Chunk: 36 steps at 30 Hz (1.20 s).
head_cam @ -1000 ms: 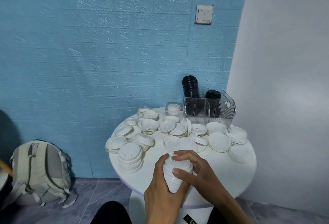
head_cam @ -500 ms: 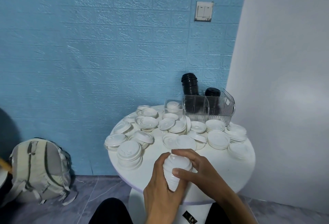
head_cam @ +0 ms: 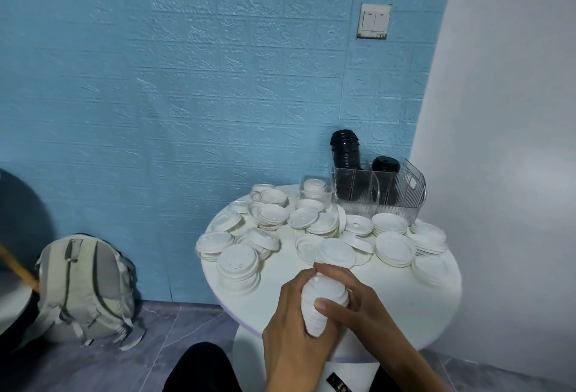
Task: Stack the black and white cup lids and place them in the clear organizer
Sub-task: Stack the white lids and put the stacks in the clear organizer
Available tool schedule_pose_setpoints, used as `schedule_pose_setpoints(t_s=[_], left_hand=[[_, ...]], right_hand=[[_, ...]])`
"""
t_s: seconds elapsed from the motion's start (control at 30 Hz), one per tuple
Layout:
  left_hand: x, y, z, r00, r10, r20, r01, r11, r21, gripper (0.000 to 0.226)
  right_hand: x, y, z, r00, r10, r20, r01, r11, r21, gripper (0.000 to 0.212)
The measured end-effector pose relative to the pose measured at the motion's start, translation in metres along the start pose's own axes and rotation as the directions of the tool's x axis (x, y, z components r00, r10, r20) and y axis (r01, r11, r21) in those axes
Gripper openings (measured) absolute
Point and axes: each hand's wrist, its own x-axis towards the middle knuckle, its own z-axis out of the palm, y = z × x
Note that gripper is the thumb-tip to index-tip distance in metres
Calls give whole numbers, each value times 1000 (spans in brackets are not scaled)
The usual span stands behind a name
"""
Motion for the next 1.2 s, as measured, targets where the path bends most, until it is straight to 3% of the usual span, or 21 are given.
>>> schedule_pose_setpoints(t_s=[0.27, 0.37, 0.5, 0.6, 0.7, 0.8, 0.93, 1.1, 1.2], left_hand=[[7, -11, 0, 1000, 27, -15, -27, 999, -36, 56], [8, -14, -1, 1000, 28, -11, -29, 998, -56, 63], [6, -13, -3, 1000, 21, -4, -22, 998, -67, 68], [6, -11, -2, 1000, 14, -15, -15, 999, -49, 69], [6, -11, -2, 1000, 17, -15, -18, 999, -44, 70], [7, -12, -1, 1000, 23, -16, -23, 999, -30, 70], [7, -13, 0, 999, 30, -23, -30, 999, -20, 68], [8, -13, 2, 999, 31, -18, -31, 1000, 0, 67], [9, -14, 2, 999, 33, -16, -32, 999, 3, 68]], right_hand=[[11, -4, -6, 997, 3, 83, -1, 1000, -15, 66], [30, -7, -18, 996, 51, -75, -52, 999, -12, 55], [67, -4, -40, 936, 32, -350, -150, 937, -315, 48], [86, 10, -45, 928, 95, -360, -282, 810, -514, 62], [92, 20, -38, 928, 92, -360, -309, 729, -611, 82], [91, 19, -30, 932, 65, -356, -303, 677, -670, 81], [89, 23, -26, 933, 10, -360, -261, 708, -657, 52], [80, 23, -24, 931, 48, -361, -260, 782, -566, 53], [73, 27, -21, 921, -2, -389, -235, 794, -561, 51]])
